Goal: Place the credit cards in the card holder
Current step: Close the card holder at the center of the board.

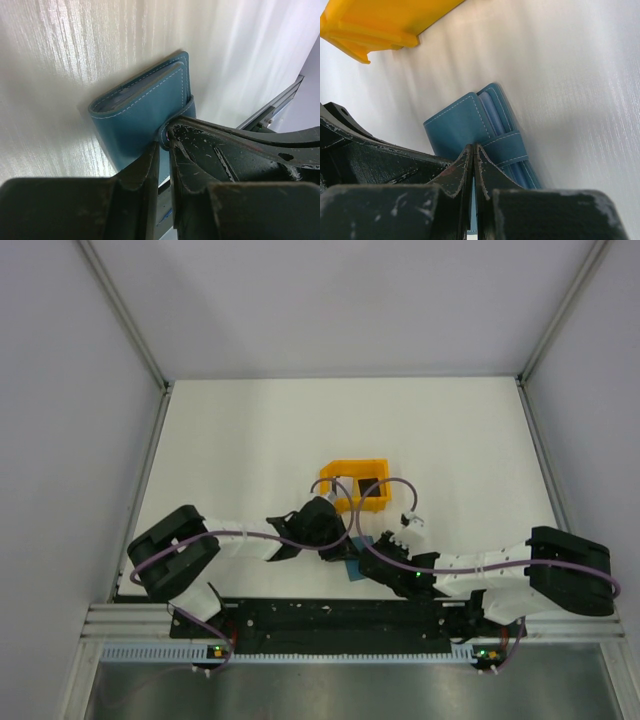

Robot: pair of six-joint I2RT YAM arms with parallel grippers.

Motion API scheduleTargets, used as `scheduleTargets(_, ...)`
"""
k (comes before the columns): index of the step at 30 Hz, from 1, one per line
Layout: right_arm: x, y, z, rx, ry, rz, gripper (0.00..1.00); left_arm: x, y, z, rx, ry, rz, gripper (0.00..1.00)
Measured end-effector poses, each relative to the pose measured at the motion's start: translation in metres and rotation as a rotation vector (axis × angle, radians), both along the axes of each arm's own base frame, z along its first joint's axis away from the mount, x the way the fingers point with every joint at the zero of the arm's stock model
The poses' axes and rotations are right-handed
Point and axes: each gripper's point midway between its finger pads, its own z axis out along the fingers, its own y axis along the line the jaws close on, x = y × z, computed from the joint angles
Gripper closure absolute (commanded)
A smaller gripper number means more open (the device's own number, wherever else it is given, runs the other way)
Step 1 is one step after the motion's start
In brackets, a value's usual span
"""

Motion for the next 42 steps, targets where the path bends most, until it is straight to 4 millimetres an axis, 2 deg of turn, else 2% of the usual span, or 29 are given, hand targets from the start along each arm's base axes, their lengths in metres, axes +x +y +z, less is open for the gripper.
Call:
scheduleTargets(19,0.0,-0.003,0.0,-0.003,-0.006,0.02,1.0,0.0,-0.004,-0.005,0.007,0.08,0.158,0.84)
scheduleTargets(28,-0.001,-0.003,0.0,-0.01,-0.007,0.026,1.0,-0.002,-0.005,-0.006,0.006,0.104,0.195,0.93)
scheduleTargets(42,0.0,-0.004,0.001,-0.033,-0.006,0.027,1.0,-0.006,-0.008,-0.015,-0.028,0.164,0.244,0.98)
